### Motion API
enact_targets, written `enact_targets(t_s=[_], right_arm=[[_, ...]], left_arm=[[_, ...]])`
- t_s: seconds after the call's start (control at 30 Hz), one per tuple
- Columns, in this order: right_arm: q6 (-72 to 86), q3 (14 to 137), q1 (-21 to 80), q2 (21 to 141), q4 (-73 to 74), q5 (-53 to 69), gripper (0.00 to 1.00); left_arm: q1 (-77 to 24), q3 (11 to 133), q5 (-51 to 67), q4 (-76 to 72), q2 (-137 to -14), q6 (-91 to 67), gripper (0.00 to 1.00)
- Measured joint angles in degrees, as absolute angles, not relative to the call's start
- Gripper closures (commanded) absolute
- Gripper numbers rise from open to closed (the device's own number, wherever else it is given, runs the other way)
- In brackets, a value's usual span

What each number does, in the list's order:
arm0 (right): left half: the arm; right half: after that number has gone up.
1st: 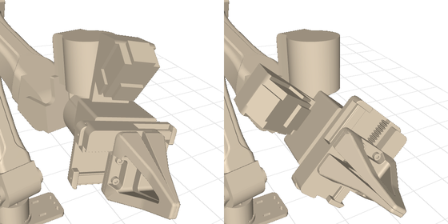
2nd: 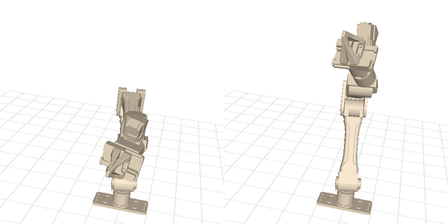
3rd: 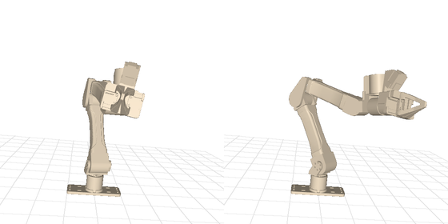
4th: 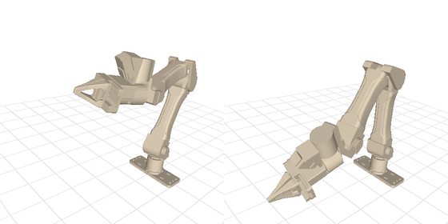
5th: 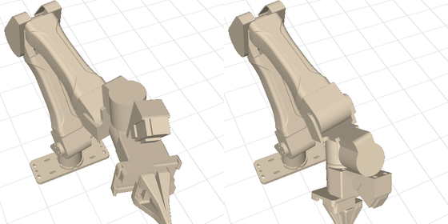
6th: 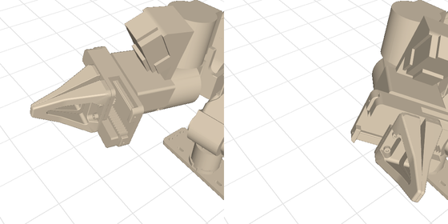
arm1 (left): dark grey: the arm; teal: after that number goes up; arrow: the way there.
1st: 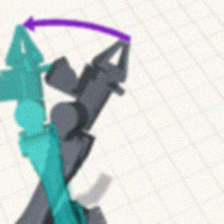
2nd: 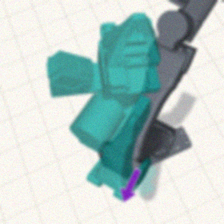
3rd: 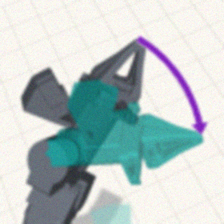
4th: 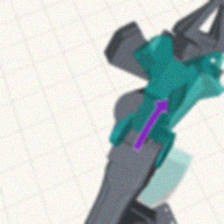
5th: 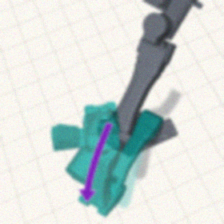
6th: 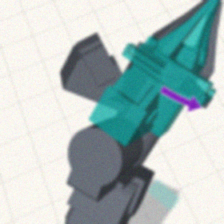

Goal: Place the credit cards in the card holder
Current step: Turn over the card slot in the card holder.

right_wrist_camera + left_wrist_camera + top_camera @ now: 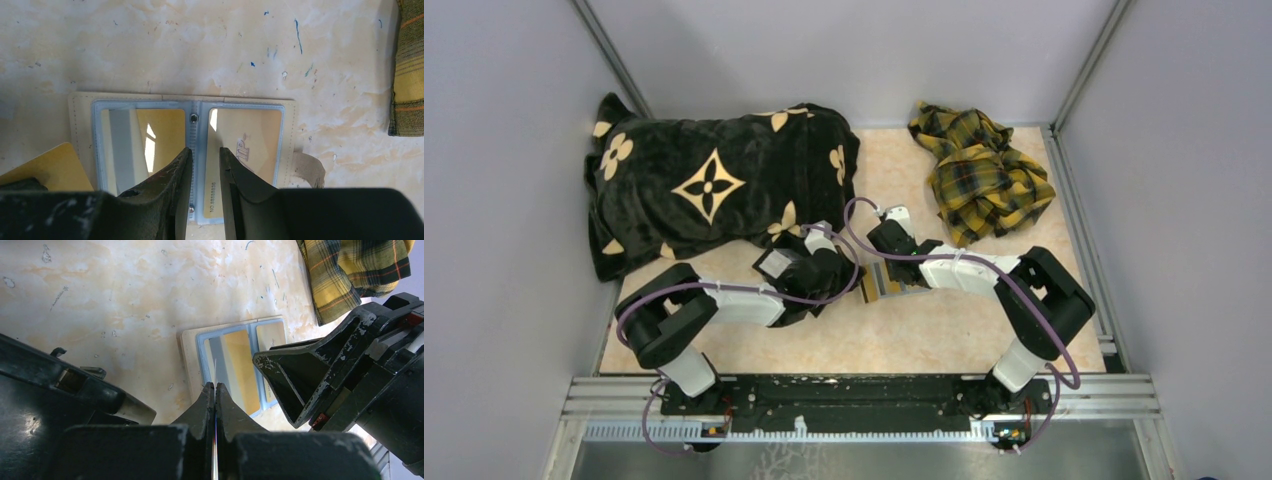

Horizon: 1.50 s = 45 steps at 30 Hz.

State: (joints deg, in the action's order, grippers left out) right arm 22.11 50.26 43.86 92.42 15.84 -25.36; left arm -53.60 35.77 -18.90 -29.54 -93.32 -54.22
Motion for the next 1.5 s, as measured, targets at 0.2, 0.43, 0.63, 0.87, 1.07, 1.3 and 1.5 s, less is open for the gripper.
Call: enact_targets(t_s=[0.2,0.43,0.63,0.87,1.07,1.3,1.5], right_arm=[[22.11,50.24,43.86,92.49,15.79,-25.36,0.72],[22.15,50.24,43.86,92.75,15.55,-25.32,0.72],[22.26,49.76,43.86,92.79,15.16,-25.32,0.72],[22.26,49.47,43.86,92.79,14.70,-25.32,0.72],[22.26,49.47,43.86,92.79,14.68,-25.32,0.72],[22.28,49.47,43.86,92.79,14.68,-25.34,0.72],[22.28,49.47,43.86,92.79,14.74,-25.39,0.72]], left_arm=[[-53.63,35.64,-19.84,-29.58,-93.32,-55.70,1.00],[-53.63,32.88,-21.30,-32.05,-93.34,-59.64,1.00],[-53.63,32.16,-21.47,-35.66,-94.61,-62.24,1.00],[-53.63,32.05,-21.45,-37.78,-95.39,-63.46,1.00],[-53.63,32.05,-21.45,-38.87,-95.39,-63.44,1.00],[-53.63,32.12,-21.41,-40.16,-95.39,-63.33,1.00],[-53.63,33.15,-21.26,-40.80,-95.37,-62.92,1.00]])
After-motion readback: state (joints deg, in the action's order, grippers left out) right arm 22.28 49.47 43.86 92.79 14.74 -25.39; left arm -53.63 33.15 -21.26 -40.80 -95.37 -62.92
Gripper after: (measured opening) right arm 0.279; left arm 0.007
